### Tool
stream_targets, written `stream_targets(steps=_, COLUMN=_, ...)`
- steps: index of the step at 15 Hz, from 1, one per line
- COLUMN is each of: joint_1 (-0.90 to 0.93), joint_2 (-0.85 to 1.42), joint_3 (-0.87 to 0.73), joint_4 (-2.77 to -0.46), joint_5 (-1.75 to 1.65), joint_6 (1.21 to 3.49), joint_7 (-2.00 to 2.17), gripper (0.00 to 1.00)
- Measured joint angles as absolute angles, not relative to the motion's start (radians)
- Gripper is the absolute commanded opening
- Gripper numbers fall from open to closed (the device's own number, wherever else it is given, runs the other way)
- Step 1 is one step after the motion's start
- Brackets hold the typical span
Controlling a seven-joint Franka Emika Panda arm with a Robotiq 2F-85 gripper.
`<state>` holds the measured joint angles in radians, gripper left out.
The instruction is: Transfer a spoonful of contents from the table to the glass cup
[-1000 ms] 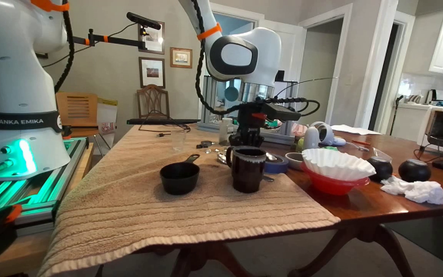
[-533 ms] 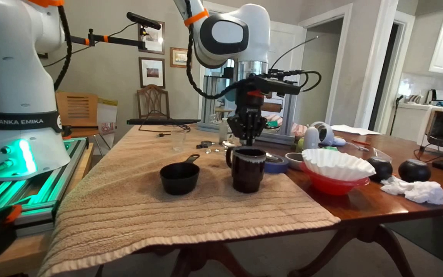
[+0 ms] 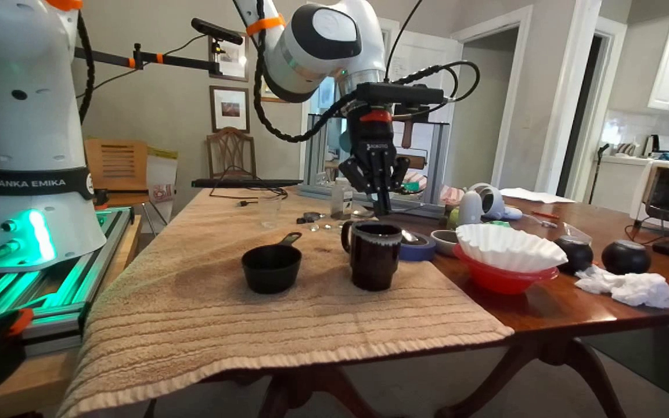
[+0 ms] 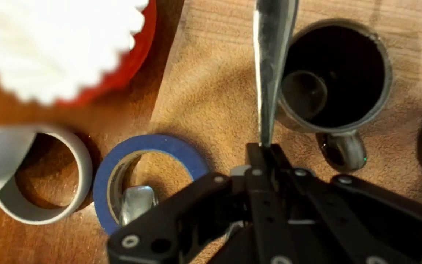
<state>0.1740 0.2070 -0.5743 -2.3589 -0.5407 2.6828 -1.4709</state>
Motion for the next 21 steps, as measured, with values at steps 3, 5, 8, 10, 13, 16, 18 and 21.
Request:
stream_targets(steps=3, joint_1=0.245, joint_2=0.214, joint_3=-0.572, joint_4=-2.379, joint_5=-0.623, joint_6=2.668, joint_7=-1.298, gripper=0.08)
stream_targets(steps=5, joint_1=0.169, joint_2=0.212, joint_3=-0.499, joint_4=-2.372, joint_5=-0.627, joint_6=2.668, joint_7=-1.297, gripper=0.02)
stream_targets(steps=8, joint_1=0.087, joint_2=0.213, joint_3=-0.442, joint_4=-2.358, joint_5=-0.701, joint_6=2.668, joint_7=-1.254, gripper=0.02)
stream_targets(steps=10, joint_1=0.048, joint_2=0.217, joint_3=-0.395, joint_4=-2.35, joint_5=-0.816, joint_6=2.668, joint_7=-1.149, gripper=0.02)
stream_targets(steps=13, joint_1=0.019, joint_2=0.225, joint_3=-0.319, joint_4=-2.353, joint_5=-0.934, joint_6=2.657, joint_7=-1.024, gripper=0.02)
stream_targets(steps=16, joint_1=0.004, joint_2=0.228, joint_3=-0.248, joint_4=-2.364, joint_5=-1.018, joint_6=2.629, joint_7=-0.94, gripper=0.02)
stream_targets(steps=18, joint_1=-0.002, joint_2=0.231, joint_3=-0.219, joint_4=-2.368, joint_5=-1.075, joint_6=2.62, joint_7=-0.883, gripper=0.02)
stream_targets(steps=21, joint_1=-0.014, joint_2=0.237, joint_3=-0.192, joint_4=-2.368, joint_5=-1.159, joint_6=2.598, joint_7=-0.801, gripper=0.02)
